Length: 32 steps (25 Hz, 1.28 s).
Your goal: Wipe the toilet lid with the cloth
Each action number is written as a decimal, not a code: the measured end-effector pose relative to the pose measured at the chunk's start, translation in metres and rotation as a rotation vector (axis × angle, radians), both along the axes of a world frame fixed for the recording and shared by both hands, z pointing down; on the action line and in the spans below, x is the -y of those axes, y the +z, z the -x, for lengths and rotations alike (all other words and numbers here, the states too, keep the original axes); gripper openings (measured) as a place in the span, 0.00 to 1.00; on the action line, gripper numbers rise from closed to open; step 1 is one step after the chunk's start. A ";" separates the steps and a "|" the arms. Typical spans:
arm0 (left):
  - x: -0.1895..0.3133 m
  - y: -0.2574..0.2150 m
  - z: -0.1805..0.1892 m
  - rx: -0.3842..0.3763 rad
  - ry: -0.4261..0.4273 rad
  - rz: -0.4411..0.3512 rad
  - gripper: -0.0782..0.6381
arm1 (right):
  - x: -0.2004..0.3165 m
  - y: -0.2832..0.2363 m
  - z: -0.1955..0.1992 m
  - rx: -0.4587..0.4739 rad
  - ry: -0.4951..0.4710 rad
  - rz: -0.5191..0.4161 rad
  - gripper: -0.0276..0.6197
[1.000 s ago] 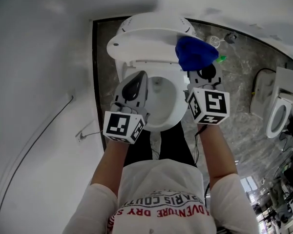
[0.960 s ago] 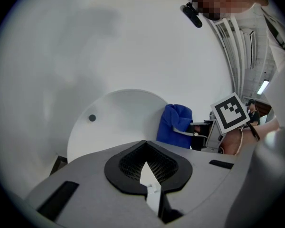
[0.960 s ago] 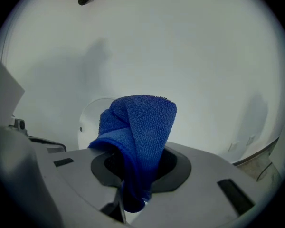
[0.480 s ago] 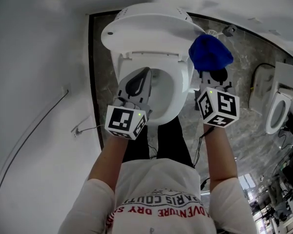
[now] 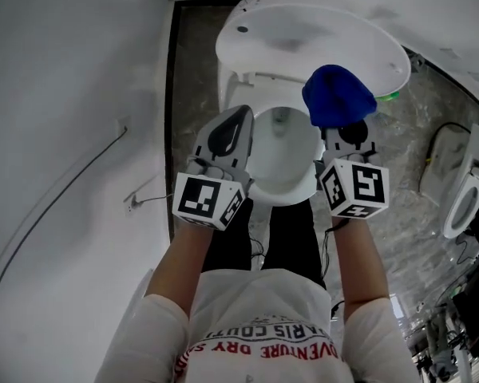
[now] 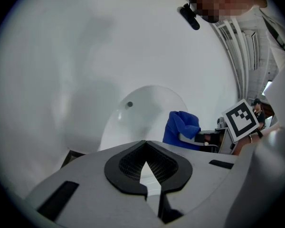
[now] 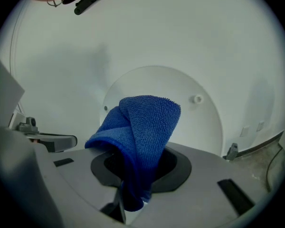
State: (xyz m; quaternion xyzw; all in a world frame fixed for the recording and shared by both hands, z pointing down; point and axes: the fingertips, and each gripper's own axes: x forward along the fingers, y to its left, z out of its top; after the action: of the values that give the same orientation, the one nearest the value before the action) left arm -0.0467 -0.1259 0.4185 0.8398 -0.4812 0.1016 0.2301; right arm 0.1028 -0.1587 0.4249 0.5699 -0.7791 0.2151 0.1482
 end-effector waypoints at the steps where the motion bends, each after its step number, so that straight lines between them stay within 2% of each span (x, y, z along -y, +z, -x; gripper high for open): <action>1: 0.001 0.005 0.011 0.002 -0.019 0.005 0.12 | 0.003 0.006 0.016 0.010 -0.023 0.001 0.18; 8: 0.007 0.029 0.078 0.008 -0.122 0.005 0.12 | 0.027 0.032 0.116 0.067 -0.145 -0.045 0.18; 15: 0.000 0.060 0.118 -0.003 -0.170 0.031 0.12 | 0.045 0.053 0.178 0.119 -0.233 -0.104 0.18; 24: -0.004 0.070 0.126 -0.018 -0.134 0.035 0.12 | 0.053 0.063 0.178 0.076 -0.183 -0.101 0.18; 32: 0.009 0.051 0.083 -0.001 -0.045 0.045 0.12 | 0.067 0.060 0.115 0.025 -0.073 -0.048 0.18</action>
State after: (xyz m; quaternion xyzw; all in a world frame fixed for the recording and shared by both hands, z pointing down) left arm -0.1294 -0.1346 0.4694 0.8233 -0.4974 0.1067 0.2516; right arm -0.0123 -0.2261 0.4854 0.5418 -0.8061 0.1980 0.1326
